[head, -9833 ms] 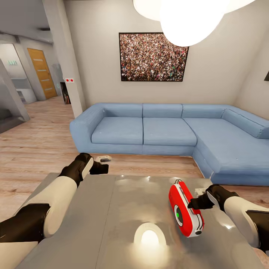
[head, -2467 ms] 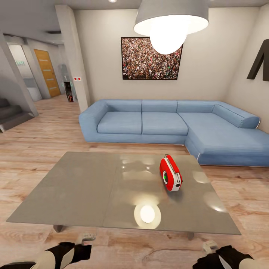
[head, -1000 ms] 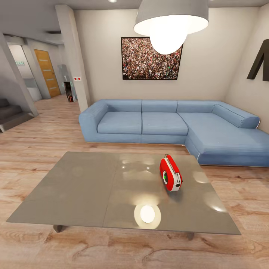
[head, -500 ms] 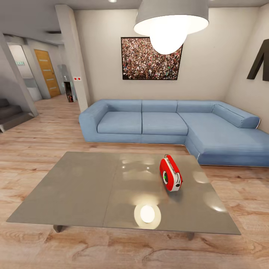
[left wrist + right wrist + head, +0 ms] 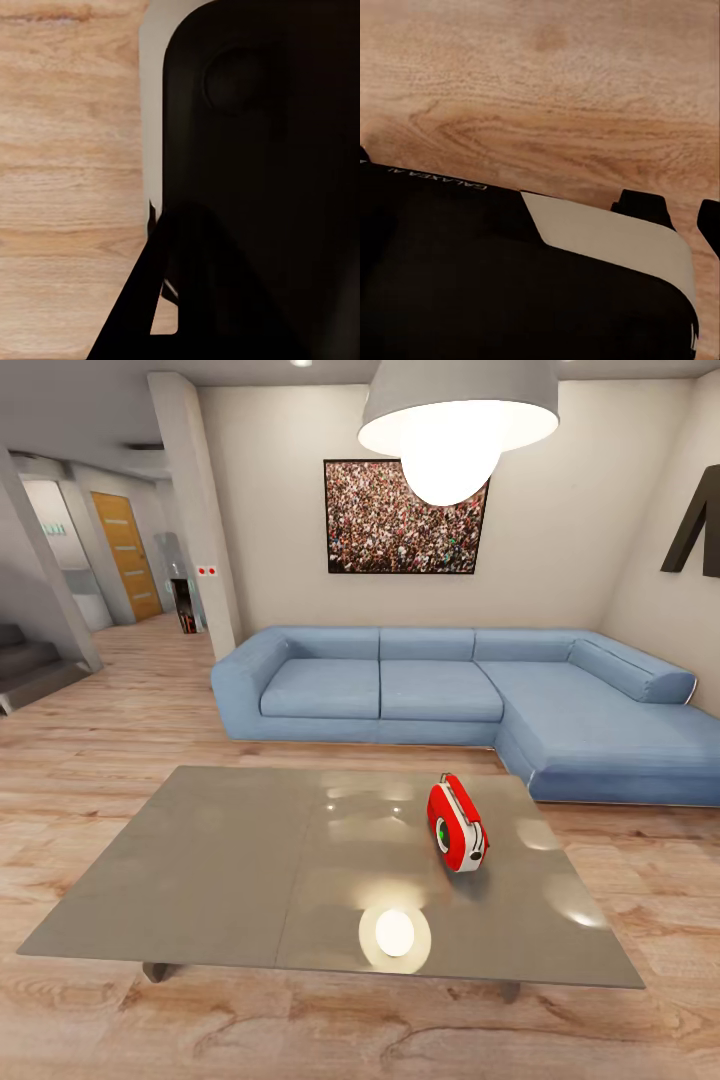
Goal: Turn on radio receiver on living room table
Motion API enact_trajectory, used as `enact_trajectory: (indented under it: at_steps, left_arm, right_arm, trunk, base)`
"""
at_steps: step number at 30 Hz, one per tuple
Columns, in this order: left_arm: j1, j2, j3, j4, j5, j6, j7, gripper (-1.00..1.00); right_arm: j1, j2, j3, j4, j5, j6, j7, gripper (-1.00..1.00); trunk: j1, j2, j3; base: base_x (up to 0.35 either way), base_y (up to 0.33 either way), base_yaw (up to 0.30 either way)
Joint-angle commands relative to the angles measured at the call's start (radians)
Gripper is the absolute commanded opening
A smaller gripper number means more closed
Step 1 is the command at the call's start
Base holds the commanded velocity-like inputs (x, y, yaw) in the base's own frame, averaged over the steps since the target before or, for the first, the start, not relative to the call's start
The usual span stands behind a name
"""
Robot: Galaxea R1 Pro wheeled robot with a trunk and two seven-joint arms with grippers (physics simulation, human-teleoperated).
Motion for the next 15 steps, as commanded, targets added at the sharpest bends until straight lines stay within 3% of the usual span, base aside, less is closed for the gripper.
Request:
enact_trajectory:
  at_steps: [1, 15]
  left_arm:
    - [0.0, 0.0, 0.0, 0.0, 0.0, 0.0, 0.0, -1.0]
    - [0.001, -0.001, 0.0, 0.0, -0.001, 0.0, 0.0, -1.0]
  right_arm:
    - [0.0, 0.002, 0.0, 0.0, 0.0, -0.006, 0.0, 1.0]
    - [0.0, 0.006, 0.001, 0.001, 0.003, -0.026, -0.001, 1.0]
  trunk:
    - [0.0, 0.0, 0.0]
    - [0.0, 0.0, 0.0]
  base:
    - [0.0, 0.0, 0.0]
    - [0.0, 0.0, 0.0]
